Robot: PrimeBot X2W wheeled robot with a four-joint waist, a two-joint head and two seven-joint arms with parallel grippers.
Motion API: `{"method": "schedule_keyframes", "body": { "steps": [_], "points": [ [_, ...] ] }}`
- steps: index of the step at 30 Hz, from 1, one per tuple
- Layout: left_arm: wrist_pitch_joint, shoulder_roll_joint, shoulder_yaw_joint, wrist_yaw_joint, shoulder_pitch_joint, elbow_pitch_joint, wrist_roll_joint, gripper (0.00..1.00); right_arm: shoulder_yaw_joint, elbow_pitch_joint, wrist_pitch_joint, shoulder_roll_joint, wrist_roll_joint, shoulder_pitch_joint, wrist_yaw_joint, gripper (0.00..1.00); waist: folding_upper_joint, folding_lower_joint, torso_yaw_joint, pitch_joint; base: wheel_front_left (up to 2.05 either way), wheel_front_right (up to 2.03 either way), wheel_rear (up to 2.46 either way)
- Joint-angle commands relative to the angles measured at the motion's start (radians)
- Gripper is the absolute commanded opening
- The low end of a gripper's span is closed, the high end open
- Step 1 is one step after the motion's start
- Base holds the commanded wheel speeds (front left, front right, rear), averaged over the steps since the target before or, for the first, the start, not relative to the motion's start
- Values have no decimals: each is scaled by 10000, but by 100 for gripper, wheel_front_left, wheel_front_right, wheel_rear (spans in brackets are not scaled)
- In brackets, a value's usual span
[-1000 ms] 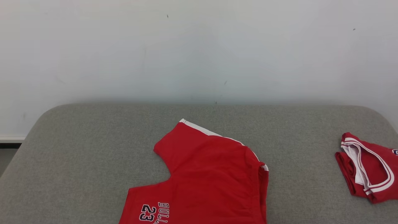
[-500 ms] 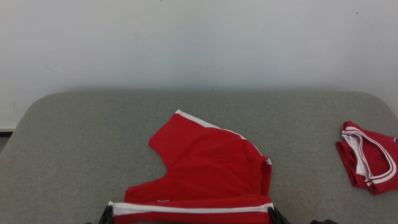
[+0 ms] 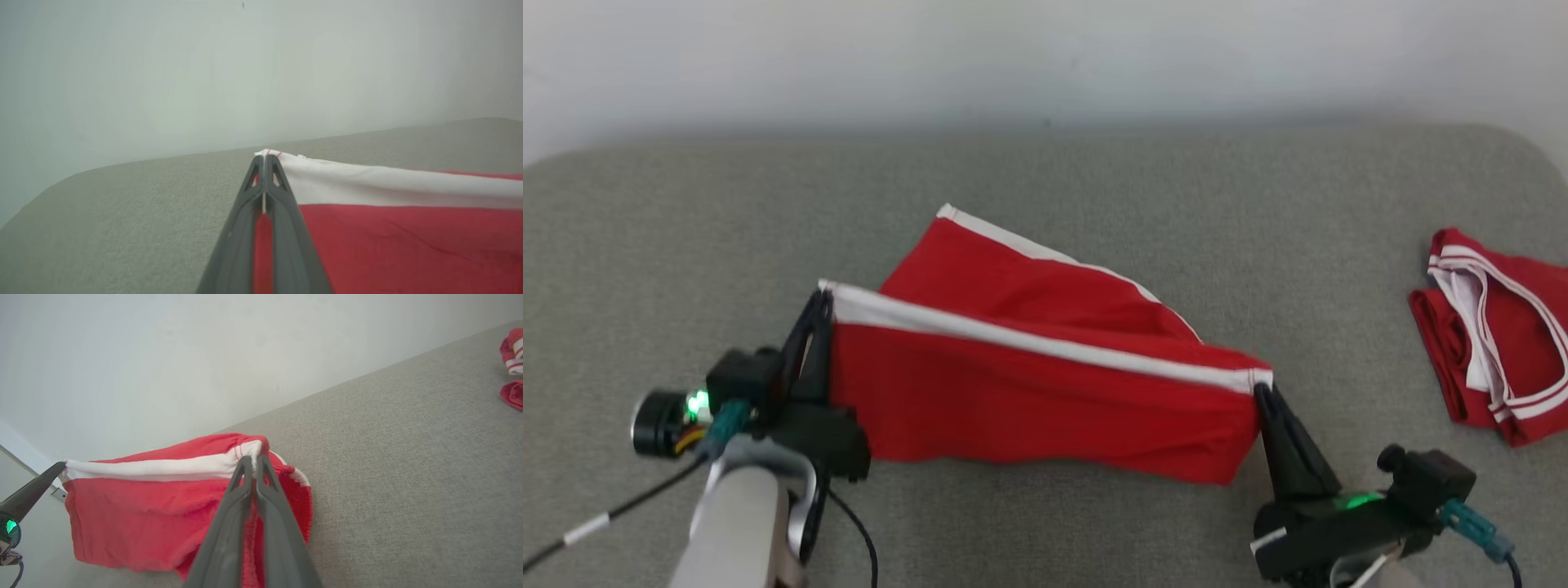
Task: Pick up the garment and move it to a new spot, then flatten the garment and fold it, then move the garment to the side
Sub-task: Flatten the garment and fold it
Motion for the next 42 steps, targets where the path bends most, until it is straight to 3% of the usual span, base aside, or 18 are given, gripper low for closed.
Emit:
{"method": "schedule_keyframes", "body": {
  "steps": [1,17,22,30,35,36,37,38,39,42],
  "points": [
    [-28,88,-70,22,-303,132,109,0,-104,-58,-11,112,-12,-231,-31,0,-2,-3,-535,948,0,0,0],
    [-28,865,-1565,25,-4961,3181,1181,0,-558,-122,-10,1158,-214,-1798,-31,0,-2,-3,-1514,3044,0,0,0],
    [-28,927,-1740,65,-5494,3788,1200,0,-497,-150,-10,1301,-167,-1952,-32,0,-2,-3,-1707,3262,0,0,0],
    [-28,1042,-1634,809,-5595,4428,1129,0,-519,-113,-10,1388,-271,-2077,-32,0,-2,-3,-1803,3354,0,0,0],
    [-28,1058,-1695,975,-5467,4404,1058,0,-503,-69,-10,1418,-318,-2116,-32,0,-2,-3,-1713,3251,0,0,0],
    [-28,1040,-1718,987,-5419,4338,1044,0,-507,-58,-10,1417,-323,-2115,-32,11,-2,-3,-1694,3211,0,0,0],
    [-28,1016,-1739,1009,-5378,4252,1013,13,-524,-39,-10,1417,-325,-2102,-32,45,-2,-3,-1675,3174,0,0,0],
    [-28,1004,-1777,1011,-5333,4186,1011,73,-532,-15,-10,1421,-324,-2084,-32,100,-2,-3,-1652,3137,0,0,0],
    [-28,967,-1743,1047,-5262,4065,923,100,-535,-16,-10,1423,-412,-2077,-32,100,-2,-3,-1625,3076,0,0,0],
    [-28,915,-1714,1054,-5000,3839,787,100,-739,-93,-10,1415,-620,-1926,-31,100,-2,-3,-1568,2864,0,0,0]
  ]
}}
